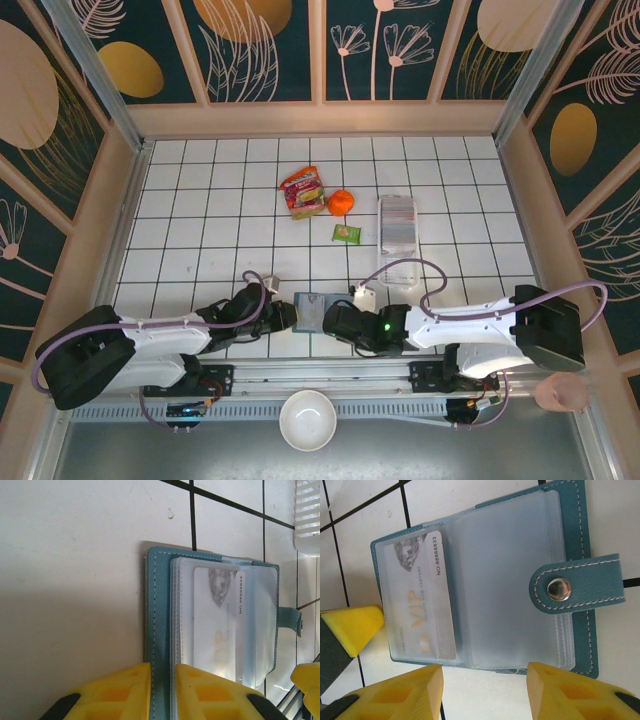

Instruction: Put the credit cards into the card holder

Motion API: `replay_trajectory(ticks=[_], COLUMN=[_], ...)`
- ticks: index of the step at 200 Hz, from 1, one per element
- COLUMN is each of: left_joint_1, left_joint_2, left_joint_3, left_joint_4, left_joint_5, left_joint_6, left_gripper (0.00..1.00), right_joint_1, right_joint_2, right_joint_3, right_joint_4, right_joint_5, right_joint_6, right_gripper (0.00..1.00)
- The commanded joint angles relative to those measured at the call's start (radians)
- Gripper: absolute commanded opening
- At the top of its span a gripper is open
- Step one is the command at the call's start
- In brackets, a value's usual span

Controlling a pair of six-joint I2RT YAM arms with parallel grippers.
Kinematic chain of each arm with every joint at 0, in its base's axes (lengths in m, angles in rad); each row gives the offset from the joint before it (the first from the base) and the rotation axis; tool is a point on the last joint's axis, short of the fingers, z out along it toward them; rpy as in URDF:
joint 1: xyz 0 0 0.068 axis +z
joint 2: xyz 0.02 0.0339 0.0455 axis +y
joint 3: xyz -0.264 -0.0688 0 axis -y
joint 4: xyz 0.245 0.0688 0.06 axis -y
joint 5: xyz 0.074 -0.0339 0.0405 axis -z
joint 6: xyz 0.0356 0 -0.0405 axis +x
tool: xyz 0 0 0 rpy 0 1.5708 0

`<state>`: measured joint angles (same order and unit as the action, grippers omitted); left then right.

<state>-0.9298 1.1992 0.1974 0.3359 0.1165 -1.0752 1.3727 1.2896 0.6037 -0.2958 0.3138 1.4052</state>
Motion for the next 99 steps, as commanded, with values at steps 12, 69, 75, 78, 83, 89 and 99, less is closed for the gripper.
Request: replay_trajectory(ticks=[12, 69, 75, 78, 83, 89, 99], left_joint_1=[-0.003, -0.003, -0.003, -0.003, -0.003, -0.003, -0.003], left_joint_2=[0.007, -0.004, -0.005, -0.005, -0.005, -0.005, -0.004], left_joint_3=[-0.003, -0.007, -0.006, -0.006, -0.006, -0.006, -0.006], left_joint_4=[-0.037, -0.041, -0.042, -0.042, -0.042, -0.042, -0.042], left_joint_5=[0.005, 0.005, 0.006, 0.006, 0.006, 0.006, 0.005], left_joint_6=[0.003, 0.001, 0.001, 0.002, 0.001, 0.002, 0.0], left_gripper=[0.21, 0.21, 0.21, 0.21, 0.21, 0.21, 0.21], right_joint_1=[-0.026, -0.042, -0.042, -0.042, -0.042, -0.043, -0.047], right_joint_2=[0.025, 0.107, 0.113, 0.116, 0.121, 0.126, 0.137], right_joint_3=[-0.016, 0.012, 0.014, 0.014, 0.015, 0.015, 0.015], right_joint_4=[0.004, -0.01, -0.009, -0.008, -0.005, 0.004, 0.019], right_joint_5=[0.029, 0.005, 0.002, 0.001, -0.003, -0.007, -0.012], right_joint_6=[0.01, -0.014, -0.016, -0.015, -0.018, -0.022, -0.026], right_gripper=[0.48, 0.48, 0.48, 0.48, 0.49, 0.49, 0.49])
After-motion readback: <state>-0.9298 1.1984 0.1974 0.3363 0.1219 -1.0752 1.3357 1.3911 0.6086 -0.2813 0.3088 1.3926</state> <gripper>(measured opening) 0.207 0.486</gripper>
